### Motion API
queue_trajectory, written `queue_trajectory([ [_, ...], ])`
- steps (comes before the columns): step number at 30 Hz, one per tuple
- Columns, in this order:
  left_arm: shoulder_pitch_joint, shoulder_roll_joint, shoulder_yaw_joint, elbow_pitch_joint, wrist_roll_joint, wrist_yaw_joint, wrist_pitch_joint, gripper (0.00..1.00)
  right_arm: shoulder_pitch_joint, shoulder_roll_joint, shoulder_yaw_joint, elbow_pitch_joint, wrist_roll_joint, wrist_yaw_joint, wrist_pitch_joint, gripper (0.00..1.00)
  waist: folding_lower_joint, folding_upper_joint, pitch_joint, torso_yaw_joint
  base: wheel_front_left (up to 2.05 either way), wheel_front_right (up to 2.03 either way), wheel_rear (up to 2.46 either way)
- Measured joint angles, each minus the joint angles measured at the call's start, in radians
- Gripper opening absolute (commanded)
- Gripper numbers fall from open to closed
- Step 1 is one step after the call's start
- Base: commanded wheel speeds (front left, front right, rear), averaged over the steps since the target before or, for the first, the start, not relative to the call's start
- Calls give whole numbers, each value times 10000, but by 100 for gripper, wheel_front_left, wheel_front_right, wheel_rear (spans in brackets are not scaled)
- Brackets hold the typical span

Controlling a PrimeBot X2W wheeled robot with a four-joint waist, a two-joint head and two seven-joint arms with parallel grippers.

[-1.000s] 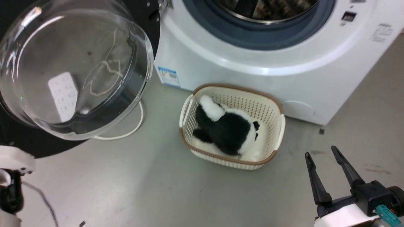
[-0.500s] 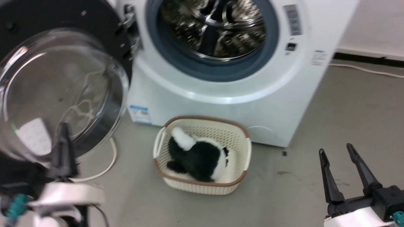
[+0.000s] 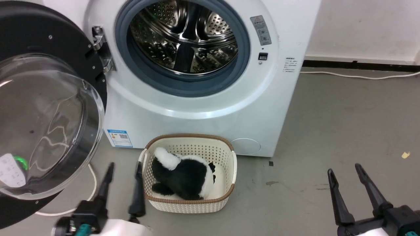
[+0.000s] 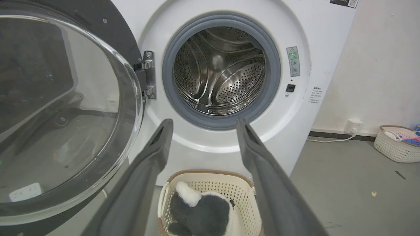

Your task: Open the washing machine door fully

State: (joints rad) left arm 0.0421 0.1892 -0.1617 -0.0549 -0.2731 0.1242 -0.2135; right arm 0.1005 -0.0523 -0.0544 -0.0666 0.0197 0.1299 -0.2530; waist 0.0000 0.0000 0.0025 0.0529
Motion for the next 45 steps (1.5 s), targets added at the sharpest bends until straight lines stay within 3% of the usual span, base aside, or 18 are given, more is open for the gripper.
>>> queue_trajectory([
  [8,164,-157,-525,623,240,4,12,100,163,0,-75,573,165,0,-42,100,0,0,-100,-159,0,0,0],
  [21,154,-169,-562,941,339,238,-90,100,158,0,-38,644,186,0,-42,100,1,0,-6,-159,0,0,0],
  [22,153,-169,-552,947,332,238,-92,0,158,0,-25,644,194,0,-42,0,1,0,-1,-155,0,0,0],
  [45,151,-311,-213,903,623,46,261,0,121,-2,44,642,163,0,328,0,1,0,-1,-216,0,0,0],
])
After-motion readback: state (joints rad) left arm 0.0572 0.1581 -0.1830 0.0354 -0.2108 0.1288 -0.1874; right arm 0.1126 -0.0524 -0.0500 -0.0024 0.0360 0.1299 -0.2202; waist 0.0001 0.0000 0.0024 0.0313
